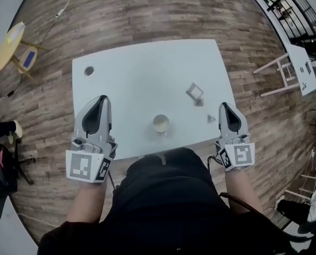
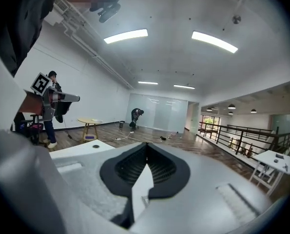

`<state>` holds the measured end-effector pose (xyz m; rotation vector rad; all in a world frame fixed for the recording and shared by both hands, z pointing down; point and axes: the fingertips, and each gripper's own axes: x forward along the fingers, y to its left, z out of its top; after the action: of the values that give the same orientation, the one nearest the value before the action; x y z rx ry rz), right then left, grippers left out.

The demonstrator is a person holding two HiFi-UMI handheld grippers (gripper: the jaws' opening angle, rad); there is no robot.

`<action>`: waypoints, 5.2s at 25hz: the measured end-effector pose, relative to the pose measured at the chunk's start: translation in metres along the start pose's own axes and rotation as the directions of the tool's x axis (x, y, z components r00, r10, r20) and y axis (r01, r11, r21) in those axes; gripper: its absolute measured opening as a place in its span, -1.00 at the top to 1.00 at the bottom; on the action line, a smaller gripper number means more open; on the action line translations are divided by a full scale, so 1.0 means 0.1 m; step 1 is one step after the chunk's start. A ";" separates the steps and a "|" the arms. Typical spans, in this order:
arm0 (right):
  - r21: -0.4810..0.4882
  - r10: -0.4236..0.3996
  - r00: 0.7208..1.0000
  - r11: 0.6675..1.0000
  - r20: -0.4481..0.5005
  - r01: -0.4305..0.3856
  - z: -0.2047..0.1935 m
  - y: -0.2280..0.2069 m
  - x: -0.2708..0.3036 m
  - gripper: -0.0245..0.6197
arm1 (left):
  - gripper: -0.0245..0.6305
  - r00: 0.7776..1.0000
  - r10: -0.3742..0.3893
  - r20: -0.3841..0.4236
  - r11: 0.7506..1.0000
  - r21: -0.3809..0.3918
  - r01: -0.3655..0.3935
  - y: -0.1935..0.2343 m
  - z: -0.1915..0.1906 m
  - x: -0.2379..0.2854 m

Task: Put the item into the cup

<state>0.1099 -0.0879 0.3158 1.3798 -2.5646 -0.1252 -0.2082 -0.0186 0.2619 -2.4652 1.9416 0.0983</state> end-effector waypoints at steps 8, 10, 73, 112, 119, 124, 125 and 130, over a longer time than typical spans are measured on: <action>0.006 -0.037 0.999 0.999 -0.019 0.037 -0.37 -0.24 -0.08 0.92 | 0.93 0.999 -0.010 -0.042 0.999 0.036 0.012 -0.27 -0.10 0.17; 0.022 -0.053 0.998 0.998 -0.039 0.054 -0.51 -0.27 -0.11 0.92 | 0.93 0.998 -0.027 -0.059 0.999 0.043 0.030 -0.37 -0.12 0.20; 0.234 -0.005 0.943 0.968 -0.332 0.087 -2.07 -0.20 -0.29 0.64 | 0.93 0.862 -0.372 -0.345 0.918 -0.001 0.396 -1.92 -0.84 1.20; 0.237 0.038 0.868 0.967 -0.495 0.092 -2.68 -0.11 -0.15 0.63 | 0.93 0.820 -0.371 -0.437 0.924 -0.081 0.375 -1.96 -1.20 1.26; 0.233 0.041 0.851 0.968 -0.524 0.096 -2.76 -0.11 -0.17 0.79 | 0.93 0.824 -0.356 -0.440 0.930 -0.080 0.359 -1.92 -1.20 1.22; 0.227 0.038 0.853 0.969 -0.520 0.095 -2.73 -0.11 -0.14 0.84 | 0.93 0.830 -0.350 -0.435 0.933 -0.080 0.351 -1.88 -1.18 1.22; 0.227 0.037 0.854 0.969 -0.518 0.096 -2.72 -0.10 -0.15 0.84 | 0.93 0.831 -0.350 -0.432 0.933 -0.079 0.352 -1.89 -1.17 1.21; 0.218 0.025 0.865 0.971 -0.501 0.098 -2.66 -0.12 -0.15 0.85 | 0.93 0.837 -0.347 -0.422 0.934 -0.077 0.349 -1.87 -1.14 1.19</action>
<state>0.1910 -0.0742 0.5699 1.3201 -2.1595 0.4903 0.0065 -0.0951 0.3626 -2.9875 1.5438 -0.4924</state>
